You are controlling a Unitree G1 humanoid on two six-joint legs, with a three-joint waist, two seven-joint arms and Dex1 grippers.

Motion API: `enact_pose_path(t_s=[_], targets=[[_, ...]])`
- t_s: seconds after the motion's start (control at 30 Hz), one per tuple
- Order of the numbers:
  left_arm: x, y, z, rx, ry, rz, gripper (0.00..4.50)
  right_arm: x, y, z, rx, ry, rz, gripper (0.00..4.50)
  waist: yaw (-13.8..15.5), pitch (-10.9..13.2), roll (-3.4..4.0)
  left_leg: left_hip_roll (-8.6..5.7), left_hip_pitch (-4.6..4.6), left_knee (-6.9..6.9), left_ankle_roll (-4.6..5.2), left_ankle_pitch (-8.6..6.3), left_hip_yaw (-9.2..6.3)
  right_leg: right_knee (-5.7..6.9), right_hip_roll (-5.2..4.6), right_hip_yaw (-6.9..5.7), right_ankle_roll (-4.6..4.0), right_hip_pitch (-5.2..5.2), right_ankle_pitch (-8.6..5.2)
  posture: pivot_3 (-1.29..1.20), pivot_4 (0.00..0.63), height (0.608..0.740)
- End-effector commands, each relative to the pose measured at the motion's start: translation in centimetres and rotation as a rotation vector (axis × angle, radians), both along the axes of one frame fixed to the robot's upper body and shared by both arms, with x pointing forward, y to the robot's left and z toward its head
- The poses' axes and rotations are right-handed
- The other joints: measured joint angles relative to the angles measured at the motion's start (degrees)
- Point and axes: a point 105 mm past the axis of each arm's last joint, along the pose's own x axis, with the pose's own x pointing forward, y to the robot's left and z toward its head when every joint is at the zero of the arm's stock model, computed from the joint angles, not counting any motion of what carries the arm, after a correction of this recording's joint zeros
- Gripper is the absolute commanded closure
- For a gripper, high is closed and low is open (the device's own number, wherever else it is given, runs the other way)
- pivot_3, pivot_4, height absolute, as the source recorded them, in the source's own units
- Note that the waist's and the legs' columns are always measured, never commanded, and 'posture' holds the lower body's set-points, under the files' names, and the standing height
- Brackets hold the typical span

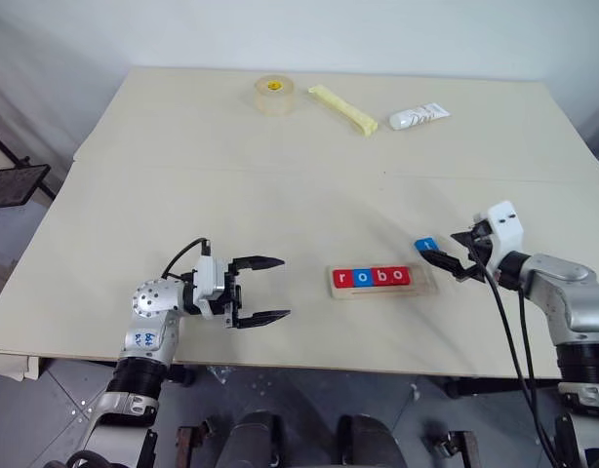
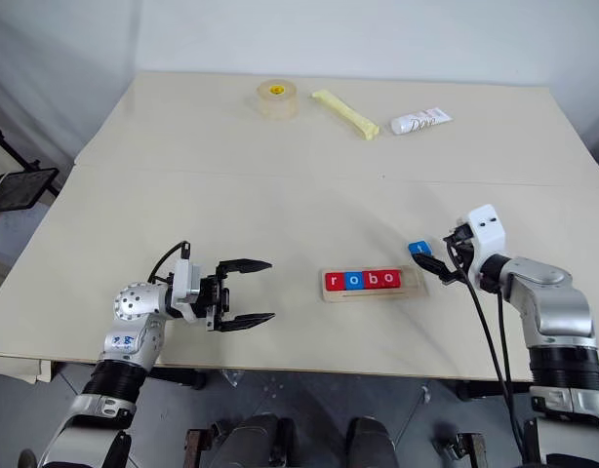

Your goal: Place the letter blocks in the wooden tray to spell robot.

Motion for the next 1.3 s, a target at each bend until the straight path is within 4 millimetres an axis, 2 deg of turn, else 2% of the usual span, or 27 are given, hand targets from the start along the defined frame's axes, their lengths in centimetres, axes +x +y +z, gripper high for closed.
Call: enact_pose_path(t_s=[0.03, 0.27, 0.67, 0.8, 0.93, 1.0, 1.17, 1.3], targets=[[-0.4, -0.1, 0.4, -0.008, -0.035, 0.015, 0.0, 0.6, 0.2, 1.1, -0.014, -0.034, 0.022, 0.01, 0.0, 0.0, 0.0, 0.0, 0.0, 0.0, 0.0, 0.0, 0.0, 0.0, 0.0, 0.0, 0.0, 0.0, 0.0, 0.0, 0.15, 0.74], [-0.7, -0.4, 0.2, -0.021, -0.032, 0.035, 0.0, 1.0, 0.2, 0.2, -0.045, 0.003, 0.019, 0.01, 0.0, 0.0, 0.0, 0.0, 0.0, 0.0, 0.0, 0.0, 0.0, 0.0, 0.0, 0.0, 0.0, 0.0, 0.0, 0.0, 0.15, 0.74], [-0.5, -0.5, 0.1, -0.027, -0.034, 0.039, 0.0, 0.8, 0.2, 0.0, -0.077, 0.0, 0.012, 0.01, 0.0, 0.0, 0.0, 0.0, 0.0, 0.0, 0.0, 0.0, 0.01, 0.01, 0.0, 0.0, 0.0, 0.0, 0.0, 0.0, 0.15, 0.74], [-0.5, -0.6, 0.1, -0.027, -0.035, 0.037, 0.0, 0.6, 0.9, -0.4, -0.077, 0.009, 0.023, 0.91, -0.1, 0.0, 0.0, 0.0, 0.0, 0.0, 0.0, 0.0, 0.01, 0.0, 0.0, 0.0, 0.0, 0.0, 0.0, 0.0, 0.15, 0.74], [-0.5, -0.6, 0.1, -0.026, -0.034, 0.034, 0.0, 0.6, 1.0, -0.5, -0.069, 0.005, 0.015, 2.27, -0.1, 0.0, 0.0, 0.01, 0.0, 0.0, 0.0, 0.0, 0.01, 0.0, 0.0, 0.0, 0.0, 0.0, 0.0, 0.0, 0.15, 0.74], [-0.5, -0.5, 0.1, -0.024, -0.033, 0.032, 0.0, 0.7, 0.8, 0.2, -0.067, -0.021, 0.002, 2.99, -0.1, 0.0, 0.0, 0.0, 0.0, 0.0, 0.0, 0.0, 0.01, 0.0, 0.0, 0.0, 0.0, 0.0, 0.0, 0.0, 0.15, 0.74], [-0.6, -0.2, 0.0, -0.018, -0.029, 0.029, 0.0, 0.3, -0.2, 2.2, -0.057, -0.095, -0.059, 3.04, -0.1, 0.0, 0.0, 0.01, 0.0, 0.0, 0.0, 0.0, 0.01, 0.0, 0.0, 0.0, 0.0, -0.01, 0.0, 0.0, 0.15, 0.74], [-0.6, 0.3, -0.2, -0.003, -0.022, 0.024, 0.0, -1.8, -1.9, 3.4, -0.059, -0.146, -0.153, 3.04, 0.4, 0.0, 0.0, 0.01, 0.0, -0.02, 0.0, 0.0, -0.05, 0.01, 0.0, -0.02, 0.0, -0.01, 0.0, 0.0, 0.15, 0.74]])
